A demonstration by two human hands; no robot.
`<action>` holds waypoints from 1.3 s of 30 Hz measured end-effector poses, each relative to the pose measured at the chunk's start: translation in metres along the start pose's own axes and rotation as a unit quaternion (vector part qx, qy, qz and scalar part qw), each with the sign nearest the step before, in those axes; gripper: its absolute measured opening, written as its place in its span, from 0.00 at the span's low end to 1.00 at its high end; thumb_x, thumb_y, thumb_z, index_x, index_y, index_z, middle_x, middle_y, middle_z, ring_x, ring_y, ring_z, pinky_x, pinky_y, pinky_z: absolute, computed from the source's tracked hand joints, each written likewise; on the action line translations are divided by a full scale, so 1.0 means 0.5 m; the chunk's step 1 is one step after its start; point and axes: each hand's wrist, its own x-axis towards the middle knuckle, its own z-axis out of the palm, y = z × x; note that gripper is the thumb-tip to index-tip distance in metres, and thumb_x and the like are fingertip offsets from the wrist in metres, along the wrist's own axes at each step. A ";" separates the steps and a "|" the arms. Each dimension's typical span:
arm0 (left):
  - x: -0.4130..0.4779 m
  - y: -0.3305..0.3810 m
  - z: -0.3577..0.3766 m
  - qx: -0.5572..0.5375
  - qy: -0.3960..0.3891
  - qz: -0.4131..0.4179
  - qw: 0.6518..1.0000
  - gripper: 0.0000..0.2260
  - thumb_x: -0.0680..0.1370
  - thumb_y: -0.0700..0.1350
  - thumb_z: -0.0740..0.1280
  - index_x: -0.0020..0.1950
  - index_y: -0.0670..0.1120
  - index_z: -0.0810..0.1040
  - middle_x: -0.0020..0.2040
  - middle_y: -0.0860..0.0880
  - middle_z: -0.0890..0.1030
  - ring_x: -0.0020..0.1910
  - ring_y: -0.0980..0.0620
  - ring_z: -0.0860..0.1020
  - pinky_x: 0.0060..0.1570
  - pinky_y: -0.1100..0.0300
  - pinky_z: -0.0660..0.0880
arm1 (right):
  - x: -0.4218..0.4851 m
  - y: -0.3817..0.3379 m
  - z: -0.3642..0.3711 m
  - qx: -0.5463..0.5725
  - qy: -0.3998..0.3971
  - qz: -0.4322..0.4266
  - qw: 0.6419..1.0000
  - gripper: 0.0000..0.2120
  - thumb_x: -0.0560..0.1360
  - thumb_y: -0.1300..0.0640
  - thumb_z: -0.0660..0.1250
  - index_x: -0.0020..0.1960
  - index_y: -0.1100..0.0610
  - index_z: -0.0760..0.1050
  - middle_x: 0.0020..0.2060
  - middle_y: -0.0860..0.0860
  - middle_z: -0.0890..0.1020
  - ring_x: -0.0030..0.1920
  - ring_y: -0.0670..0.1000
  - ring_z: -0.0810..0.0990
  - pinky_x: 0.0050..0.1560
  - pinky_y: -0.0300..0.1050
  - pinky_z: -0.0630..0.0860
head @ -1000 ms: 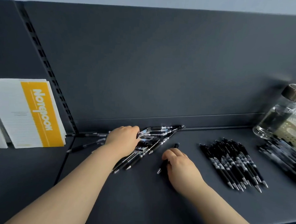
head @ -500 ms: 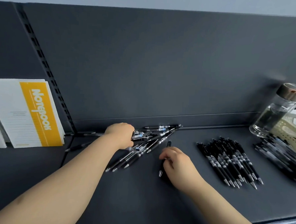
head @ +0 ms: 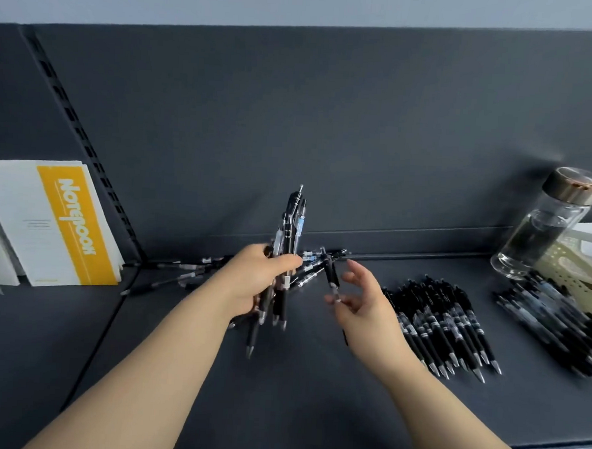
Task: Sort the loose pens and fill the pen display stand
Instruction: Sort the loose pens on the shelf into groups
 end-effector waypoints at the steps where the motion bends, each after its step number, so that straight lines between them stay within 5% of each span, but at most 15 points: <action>1: -0.008 -0.002 0.023 -0.055 -0.015 -0.030 0.998 0.05 0.75 0.43 0.69 0.39 0.45 0.77 0.31 0.50 0.75 0.24 0.56 0.70 0.25 0.66 0.66 | 0.001 0.002 -0.011 0.033 -0.008 0.018 0.999 0.25 0.75 0.68 0.61 0.66 0.47 0.64 0.52 0.42 0.73 0.45 0.44 0.79 0.41 0.32 0.75; 3: -0.019 -0.012 0.068 -0.144 -0.037 -0.077 0.986 0.05 0.75 0.43 0.68 0.41 0.44 0.78 0.32 0.51 0.76 0.21 0.59 0.69 0.20 0.68 0.63 | -0.001 0.006 -0.035 0.073 -0.014 0.039 0.996 0.25 0.75 0.70 0.61 0.67 0.51 0.66 0.45 0.46 0.75 0.45 0.48 0.78 0.50 0.42 0.76; 8: -0.040 -0.030 0.175 -0.247 -0.071 -0.144 0.956 0.07 0.75 0.48 0.68 0.42 0.45 0.79 0.30 0.51 0.77 0.20 0.58 0.69 0.21 0.68 0.63 | -0.022 -0.001 -0.094 0.105 -0.063 0.041 0.992 0.16 0.73 0.68 0.65 0.56 0.51 0.74 0.38 0.44 0.81 0.38 0.41 0.79 0.44 0.39 0.75; 15: -0.042 -0.036 0.283 -0.258 -0.079 -0.154 0.950 0.08 0.74 0.49 0.69 0.44 0.44 0.79 0.32 0.49 0.79 0.22 0.57 0.71 0.22 0.67 0.66 | -0.023 0.021 -0.191 -0.037 -0.091 0.055 0.994 0.10 0.71 0.62 0.68 0.50 0.50 0.75 0.37 0.47 0.81 0.36 0.45 0.78 0.45 0.48 0.78; 21: -0.013 -0.036 0.332 -0.272 -0.036 -0.153 0.949 0.06 0.74 0.44 0.70 0.45 0.42 0.77 0.33 0.50 0.76 0.23 0.59 0.66 0.19 0.68 0.62 | 0.008 0.043 -0.284 -0.135 -0.035 0.078 0.987 0.06 0.72 0.57 0.67 0.48 0.50 0.76 0.38 0.47 0.83 0.39 0.48 0.81 0.44 0.45 0.77; 26: 0.003 -0.033 0.345 -0.187 -0.001 -0.126 0.974 0.07 0.75 0.46 0.70 0.46 0.42 0.78 0.36 0.49 0.77 0.26 0.56 0.69 0.25 0.63 0.67 | 0.034 0.065 -0.339 -0.333 -0.035 0.098 0.937 0.16 0.72 0.55 0.66 0.59 0.54 0.74 0.46 0.50 0.80 0.38 0.47 0.75 0.33 0.38 0.68; 29: 0.007 -0.032 0.353 -0.151 0.008 -0.106 0.983 0.07 0.75 0.47 0.70 0.46 0.43 0.78 0.37 0.49 0.79 0.30 0.53 0.74 0.31 0.60 0.72 | 0.035 0.078 -0.341 -0.353 -0.067 0.108 0.927 0.16 0.74 0.54 0.65 0.61 0.55 0.74 0.43 0.49 0.78 0.36 0.47 0.74 0.32 0.37 0.68; 35: 0.009 -0.033 0.365 -0.138 0.016 -0.073 0.988 0.06 0.76 0.47 0.69 0.49 0.46 0.79 0.35 0.52 0.82 0.34 0.53 0.72 0.37 0.59 0.72 | 0.048 0.086 -0.364 -0.325 -0.014 0.111 0.939 0.21 0.75 0.61 0.59 0.68 0.57 0.69 0.57 0.56 0.77 0.54 0.56 0.77 0.47 0.39 0.68; 39: 0.005 -0.032 0.367 -0.147 0.006 -0.063 0.987 0.08 0.76 0.49 0.68 0.53 0.47 0.79 0.36 0.52 0.83 0.39 0.52 0.75 0.44 0.55 0.72 | 0.041 0.086 -0.359 -0.386 -0.045 0.092 0.917 0.08 0.72 0.65 0.55 0.43 0.58 0.72 0.41 0.55 0.74 0.45 0.60 0.74 0.33 0.38 0.62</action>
